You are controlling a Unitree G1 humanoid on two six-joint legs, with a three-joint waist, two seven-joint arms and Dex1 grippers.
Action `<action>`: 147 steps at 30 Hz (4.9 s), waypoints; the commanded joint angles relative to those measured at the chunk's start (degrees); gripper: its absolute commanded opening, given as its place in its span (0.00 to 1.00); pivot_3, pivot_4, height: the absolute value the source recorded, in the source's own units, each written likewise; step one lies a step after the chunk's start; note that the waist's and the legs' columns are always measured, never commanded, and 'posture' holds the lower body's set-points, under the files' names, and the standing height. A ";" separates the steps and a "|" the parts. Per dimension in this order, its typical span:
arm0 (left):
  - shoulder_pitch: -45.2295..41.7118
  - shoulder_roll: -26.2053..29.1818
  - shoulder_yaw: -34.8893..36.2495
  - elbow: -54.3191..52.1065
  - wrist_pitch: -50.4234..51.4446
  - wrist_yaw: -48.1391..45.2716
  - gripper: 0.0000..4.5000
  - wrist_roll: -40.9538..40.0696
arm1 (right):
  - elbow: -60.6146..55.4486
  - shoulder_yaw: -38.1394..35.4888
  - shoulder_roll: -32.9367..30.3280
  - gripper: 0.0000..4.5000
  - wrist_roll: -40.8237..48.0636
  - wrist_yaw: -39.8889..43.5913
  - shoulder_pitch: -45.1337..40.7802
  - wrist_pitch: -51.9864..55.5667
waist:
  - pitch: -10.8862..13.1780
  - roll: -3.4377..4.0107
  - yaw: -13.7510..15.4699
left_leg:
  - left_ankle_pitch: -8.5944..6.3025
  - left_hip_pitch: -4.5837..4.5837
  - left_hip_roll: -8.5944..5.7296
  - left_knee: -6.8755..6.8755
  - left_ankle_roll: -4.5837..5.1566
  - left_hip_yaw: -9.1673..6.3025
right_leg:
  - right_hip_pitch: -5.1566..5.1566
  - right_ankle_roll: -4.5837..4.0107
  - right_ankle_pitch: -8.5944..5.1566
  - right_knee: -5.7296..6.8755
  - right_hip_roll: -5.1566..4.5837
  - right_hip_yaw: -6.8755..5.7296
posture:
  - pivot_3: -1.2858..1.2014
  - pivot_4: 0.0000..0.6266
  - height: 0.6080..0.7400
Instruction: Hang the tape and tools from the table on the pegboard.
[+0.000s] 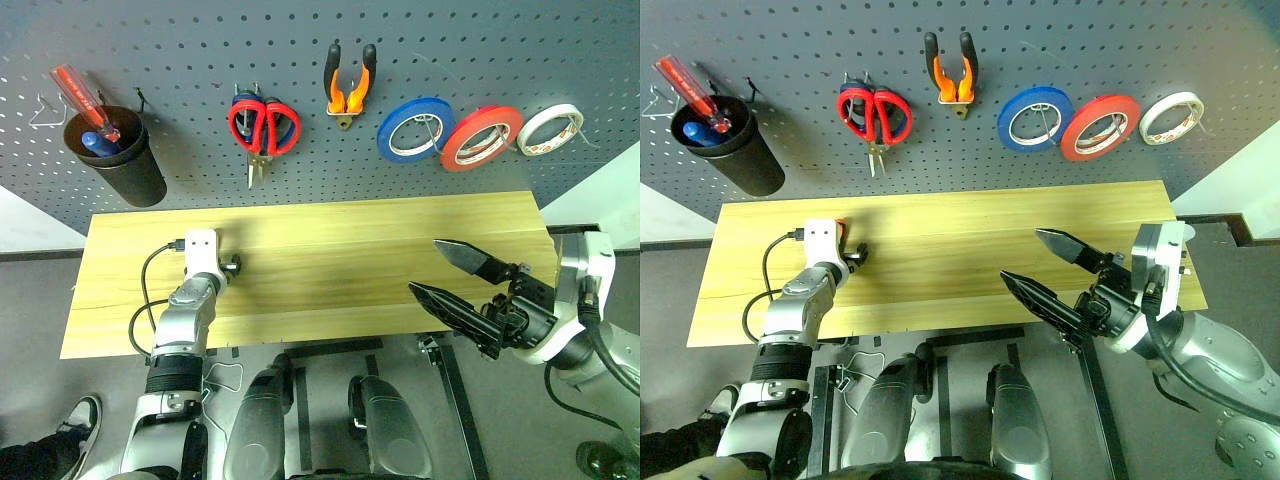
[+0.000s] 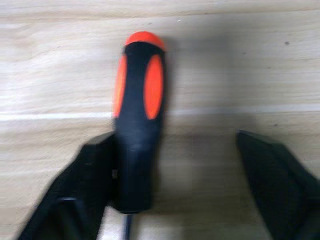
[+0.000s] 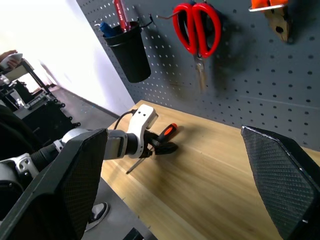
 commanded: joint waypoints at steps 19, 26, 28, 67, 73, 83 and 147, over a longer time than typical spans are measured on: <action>2.10 -3.94 -9.41 -17.10 5.72 -3.81 0.15 -0.14 | 3.05 5.96 4.63 1.00 -8.68 2.24 -5.79 -3.88 | -0.19 -0.09 0.48 | 0.16 -0.03 -0.11 -0.04 -0.27 0.00 | -0.04 0.12 0.02 -0.02 -0.03 -0.09 | 0.49 0.43 0.80; 2.32 -1.98 -21.89 -22.88 -5.73 -9.97 0.15 4.70 | 8.36 9.43 9.51 1.00 -17.72 5.10 -11.17 -9.75 | -2.77 0.05 0.83 | 0.34 0.00 -0.28 -0.23 -0.59 -0.04 | -0.07 0.17 -0.01 -0.02 -0.02 -0.18 | 0.51 0.26 0.80; 1.70 -1.41 -22.96 -23.75 -11.02 -10.79 0.15 5.63 | 9.46 9.63 10.33 1.00 -19.50 6.03 -11.79 -11.08 | -3.74 0.12 0.72 | 0.37 0.02 -0.30 -0.26 -0.63 -0.04 | -0.08 0.18 -0.02 -0.01 -0.02 -0.18 | 0.52 0.22 0.80; -19.17 7.81 -9.04 -14.59 -44.24 15.06 0.15 28.83 | 10.04 8.22 12.13 1.00 -14.85 8.95 -17.73 -10.09 | -9.30 0.28 3.20 | 0.34 0.17 -0.39 -0.04 -0.23 -0.13 | 0.10 0.26 0.04 0.31 0.06 -0.15 | 0.53 0.30 0.80; -17.59 9.89 -6.71 -13.86 -44.73 16.70 0.15 28.86 | 6.57 5.46 9.50 1.00 -4.46 5.24 -23.34 -7.85 | -9.14 0.26 3.22 | 0.31 0.18 -0.38 -0.01 -0.09 -0.15 | 0.13 0.25 0.05 0.34 0.02 -0.14 | 0.52 0.36 0.80; -16.50 9.54 -6.22 -13.12 -45.51 17.47 0.15 27.64 | 3.22 1.24 3.67 1.00 4.36 0.73 -20.95 -4.31 | -6.99 0.09 3.00 | 0.27 0.17 -0.36 0.05 0.06 -0.15 | 0.18 0.21 0.06 0.32 -0.20 -0.04 | 0.50 0.47 0.80; -11.94 5.83 5.52 -24.80 -32.91 28.11 0.51 25.06 | 6.75 -12.96 -11.70 1.00 14.99 2.01 -10.61 6.46 | -1.24 -0.43 -1.61 | 0.22 -0.02 -0.37 -0.03 0.16 -0.05 | 0.00 0.25 0.06 0.17 -0.26 -0.16 | 0.43 0.57 0.80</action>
